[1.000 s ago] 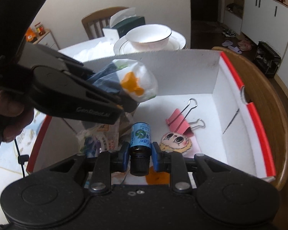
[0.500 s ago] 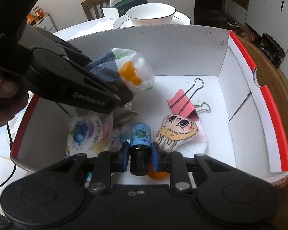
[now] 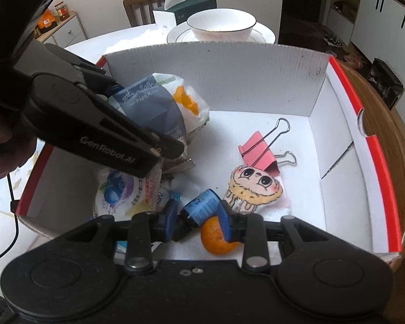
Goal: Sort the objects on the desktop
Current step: 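Open both tools to drop the tissue pack and dropper bottle in the box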
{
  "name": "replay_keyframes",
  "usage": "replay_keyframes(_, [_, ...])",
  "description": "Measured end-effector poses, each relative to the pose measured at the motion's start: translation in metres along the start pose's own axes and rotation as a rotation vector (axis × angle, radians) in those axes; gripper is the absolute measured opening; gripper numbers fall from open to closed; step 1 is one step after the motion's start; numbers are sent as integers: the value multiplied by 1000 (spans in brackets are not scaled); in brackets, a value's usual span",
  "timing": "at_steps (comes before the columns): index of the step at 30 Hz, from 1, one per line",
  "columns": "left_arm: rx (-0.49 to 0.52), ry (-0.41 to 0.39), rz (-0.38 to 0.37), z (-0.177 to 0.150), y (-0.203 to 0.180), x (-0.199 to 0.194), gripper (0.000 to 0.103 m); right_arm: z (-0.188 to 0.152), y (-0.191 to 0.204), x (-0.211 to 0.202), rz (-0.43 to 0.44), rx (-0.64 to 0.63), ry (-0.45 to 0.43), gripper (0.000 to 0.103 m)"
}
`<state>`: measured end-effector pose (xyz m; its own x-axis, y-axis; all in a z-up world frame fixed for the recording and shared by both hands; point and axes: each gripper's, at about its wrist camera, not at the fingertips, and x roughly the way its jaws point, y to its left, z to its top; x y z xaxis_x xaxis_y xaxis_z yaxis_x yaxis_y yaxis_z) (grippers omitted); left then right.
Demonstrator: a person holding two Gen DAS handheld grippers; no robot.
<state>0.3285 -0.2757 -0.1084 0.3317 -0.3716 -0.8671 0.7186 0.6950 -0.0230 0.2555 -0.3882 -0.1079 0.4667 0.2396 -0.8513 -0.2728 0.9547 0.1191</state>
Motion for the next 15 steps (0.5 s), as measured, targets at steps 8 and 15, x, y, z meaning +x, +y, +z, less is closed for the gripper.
replay_keyframes(8, [-67, -81, -28, -10, 5, -33, 69, 0, -3, -20, 4, -6, -58, 44])
replay_keyframes(15, [-109, -163, -42, -26, -1, -67, 68, 1, -5, -41, 18, -4, -116, 50])
